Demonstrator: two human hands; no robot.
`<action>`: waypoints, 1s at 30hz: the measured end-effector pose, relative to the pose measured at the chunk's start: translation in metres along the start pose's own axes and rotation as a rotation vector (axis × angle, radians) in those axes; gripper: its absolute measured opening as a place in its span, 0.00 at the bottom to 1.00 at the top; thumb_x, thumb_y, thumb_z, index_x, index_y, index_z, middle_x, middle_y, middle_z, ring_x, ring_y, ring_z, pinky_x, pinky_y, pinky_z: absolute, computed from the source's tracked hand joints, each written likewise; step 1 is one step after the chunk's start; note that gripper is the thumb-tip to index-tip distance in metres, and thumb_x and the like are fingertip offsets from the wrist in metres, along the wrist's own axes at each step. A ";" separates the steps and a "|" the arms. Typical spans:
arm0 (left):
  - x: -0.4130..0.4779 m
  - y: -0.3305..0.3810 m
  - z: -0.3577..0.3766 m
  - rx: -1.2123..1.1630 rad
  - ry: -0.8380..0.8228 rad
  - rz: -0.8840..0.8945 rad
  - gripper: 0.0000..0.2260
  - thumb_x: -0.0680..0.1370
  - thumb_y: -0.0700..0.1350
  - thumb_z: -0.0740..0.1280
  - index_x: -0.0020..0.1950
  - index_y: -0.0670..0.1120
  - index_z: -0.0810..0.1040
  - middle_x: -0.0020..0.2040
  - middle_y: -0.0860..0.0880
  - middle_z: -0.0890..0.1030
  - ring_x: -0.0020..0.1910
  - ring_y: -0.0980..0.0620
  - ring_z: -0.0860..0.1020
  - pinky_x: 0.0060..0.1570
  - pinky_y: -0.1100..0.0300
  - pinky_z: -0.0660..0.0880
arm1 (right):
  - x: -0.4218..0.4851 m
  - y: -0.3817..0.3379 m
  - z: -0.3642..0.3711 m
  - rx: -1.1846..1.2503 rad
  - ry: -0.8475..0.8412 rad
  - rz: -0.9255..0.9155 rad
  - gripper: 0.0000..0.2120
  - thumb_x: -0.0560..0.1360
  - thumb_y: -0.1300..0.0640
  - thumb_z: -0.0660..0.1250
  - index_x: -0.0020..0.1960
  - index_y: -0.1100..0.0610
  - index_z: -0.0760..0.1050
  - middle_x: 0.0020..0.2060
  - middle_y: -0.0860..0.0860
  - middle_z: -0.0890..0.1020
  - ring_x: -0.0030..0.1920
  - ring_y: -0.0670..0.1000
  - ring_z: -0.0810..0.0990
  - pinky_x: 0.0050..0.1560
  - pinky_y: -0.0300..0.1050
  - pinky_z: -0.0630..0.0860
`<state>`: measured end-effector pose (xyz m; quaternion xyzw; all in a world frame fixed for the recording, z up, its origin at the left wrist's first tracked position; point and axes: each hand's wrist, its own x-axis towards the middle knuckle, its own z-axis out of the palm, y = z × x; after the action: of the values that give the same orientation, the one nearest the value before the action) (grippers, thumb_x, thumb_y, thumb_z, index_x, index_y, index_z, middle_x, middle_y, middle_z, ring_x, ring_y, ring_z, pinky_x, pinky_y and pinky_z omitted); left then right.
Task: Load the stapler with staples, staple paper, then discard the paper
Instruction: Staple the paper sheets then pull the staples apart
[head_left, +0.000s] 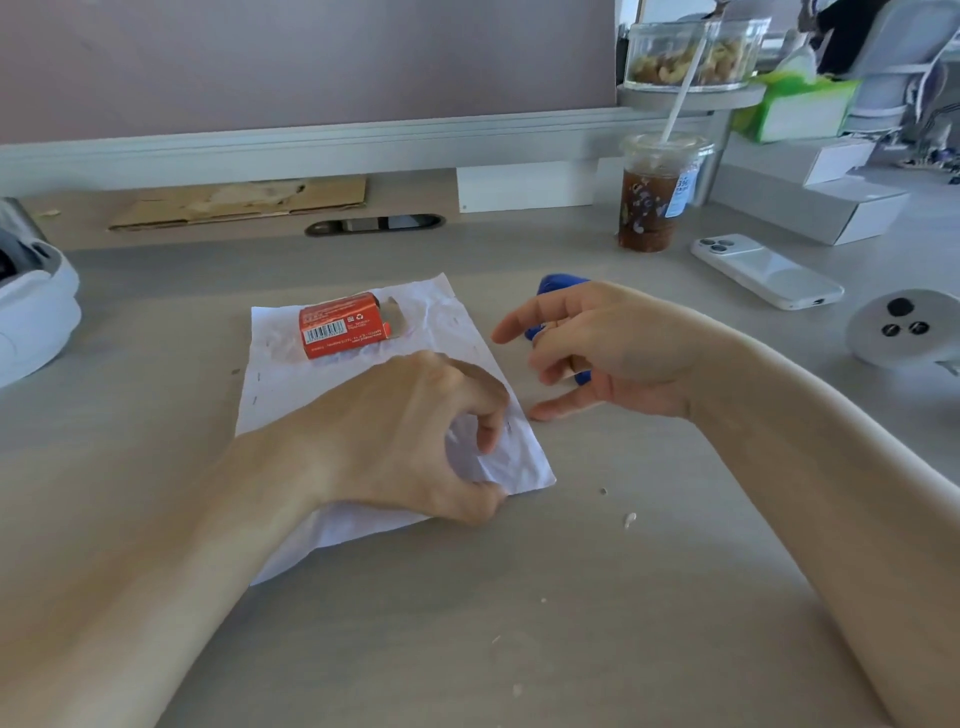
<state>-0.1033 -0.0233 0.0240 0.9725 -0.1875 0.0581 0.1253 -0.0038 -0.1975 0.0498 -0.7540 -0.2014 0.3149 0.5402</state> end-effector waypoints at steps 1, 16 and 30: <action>-0.001 0.002 0.000 -0.015 0.007 0.008 0.10 0.64 0.59 0.68 0.36 0.55 0.73 0.45 0.59 0.81 0.47 0.57 0.79 0.47 0.57 0.76 | 0.001 0.001 0.000 0.000 0.001 -0.001 0.15 0.74 0.70 0.61 0.54 0.58 0.81 0.36 0.52 0.73 0.37 0.49 0.71 0.50 0.60 0.82; 0.000 -0.013 -0.016 -0.558 0.278 -0.202 0.10 0.79 0.45 0.59 0.37 0.47 0.72 0.31 0.56 0.70 0.33 0.58 0.66 0.34 0.65 0.62 | 0.005 0.010 -0.005 -0.276 -0.165 -0.141 0.18 0.70 0.69 0.64 0.54 0.55 0.83 0.53 0.54 0.84 0.42 0.51 0.80 0.46 0.48 0.81; 0.020 -0.057 -0.009 -0.700 0.245 -0.555 0.13 0.80 0.39 0.62 0.37 0.49 0.75 0.38 0.55 0.74 0.34 0.67 0.73 0.33 0.78 0.64 | 0.013 0.014 0.008 -0.232 -0.002 -0.249 0.06 0.71 0.63 0.73 0.48 0.60 0.84 0.39 0.59 0.86 0.32 0.48 0.78 0.33 0.38 0.76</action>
<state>-0.0636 0.0232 0.0236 0.8712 0.0878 0.0701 0.4779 -0.0001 -0.1882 0.0312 -0.7802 -0.3289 0.2208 0.4841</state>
